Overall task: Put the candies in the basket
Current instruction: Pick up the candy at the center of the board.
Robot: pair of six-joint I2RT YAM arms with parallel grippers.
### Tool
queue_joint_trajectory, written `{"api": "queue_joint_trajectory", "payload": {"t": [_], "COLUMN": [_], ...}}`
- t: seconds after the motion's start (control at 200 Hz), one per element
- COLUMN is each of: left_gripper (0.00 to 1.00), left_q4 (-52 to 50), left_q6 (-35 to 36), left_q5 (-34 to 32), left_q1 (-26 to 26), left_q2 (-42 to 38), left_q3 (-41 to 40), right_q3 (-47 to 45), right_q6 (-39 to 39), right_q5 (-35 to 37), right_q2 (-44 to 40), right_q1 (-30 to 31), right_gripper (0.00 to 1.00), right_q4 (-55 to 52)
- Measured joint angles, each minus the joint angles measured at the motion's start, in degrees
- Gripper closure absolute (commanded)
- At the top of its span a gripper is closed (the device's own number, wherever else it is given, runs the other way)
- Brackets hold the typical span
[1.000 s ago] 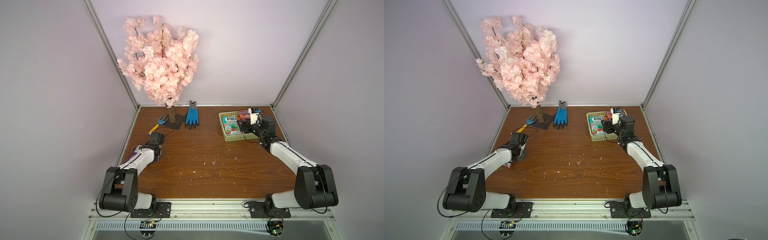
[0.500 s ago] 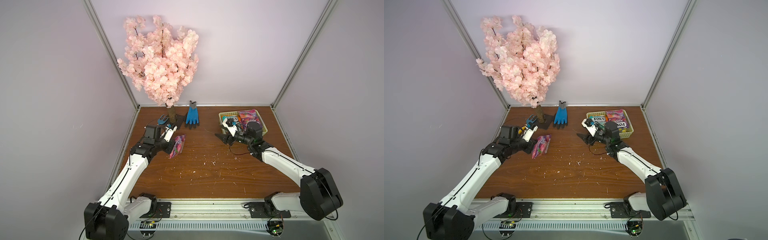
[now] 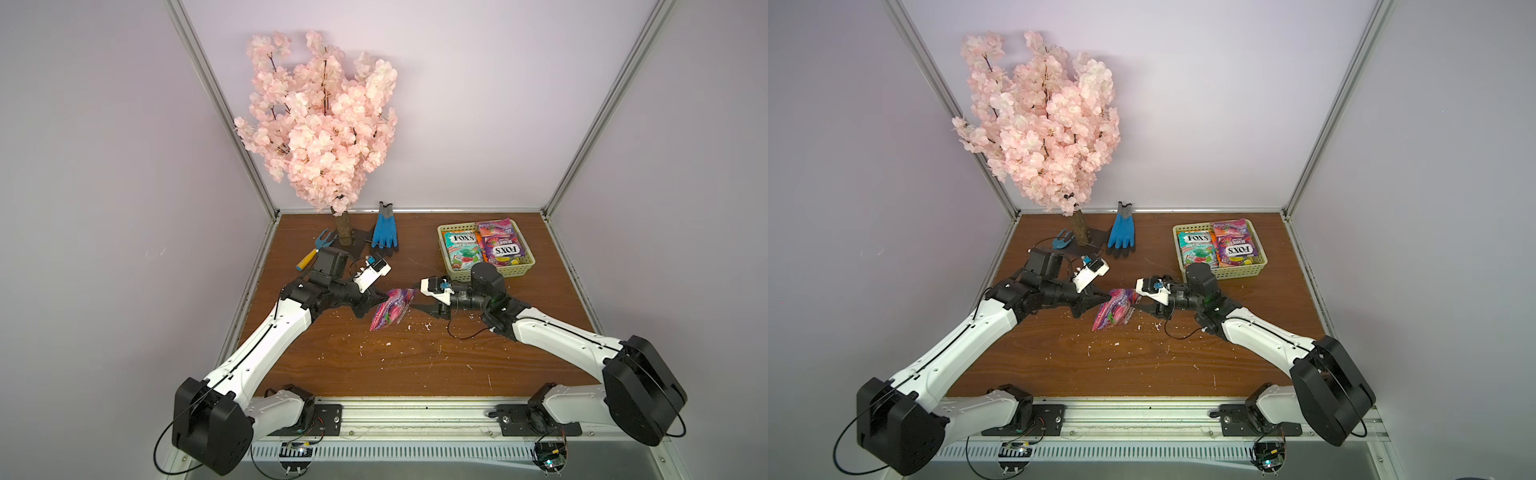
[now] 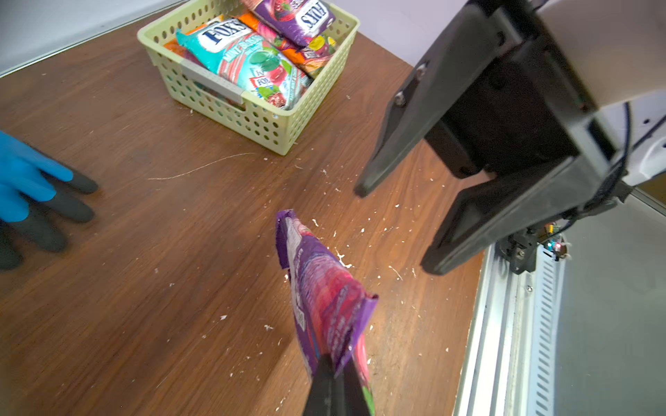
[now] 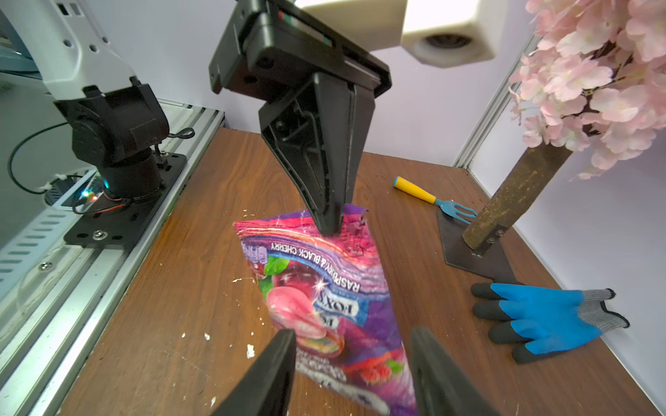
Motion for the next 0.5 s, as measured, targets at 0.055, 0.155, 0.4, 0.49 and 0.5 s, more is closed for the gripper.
{"api": "queue_joint_trajectory", "payload": {"t": [0.055, 0.155, 0.4, 0.49, 0.5], "left_gripper": [1.00, 1.00, 1.00, 0.99, 0.98], "left_q4": [0.2, 0.9, 1.7, 2.0, 2.0], "left_q6": [0.4, 1.0, 2.4, 2.8, 2.8], "left_q5": [1.0, 2.4, 4.2, 3.9, 3.9], "left_q1": [-0.1, -0.2, -0.2, -0.2, -0.2], "left_q2": [0.0, 0.0, 0.1, 0.1, 0.1], "left_q3": [0.0, -0.2, -1.7, -1.9, -1.9], "right_q3": [0.7, 2.6, 6.5, 6.5, 6.5], "right_q6": [-0.2, -0.2, -0.6, -0.6, -0.9], "right_q5": [1.0, 2.7, 4.1, 3.7, 3.8], "right_q2": [1.2, 3.7, 8.6, 8.8, 8.8], "right_q1": [1.0, 2.3, 3.9, 4.3, 4.3], "right_gripper": [0.40, 0.39, 0.64, 0.96, 0.99], "right_q4": [0.0, 0.2, 0.2, -0.3, -0.3]}}
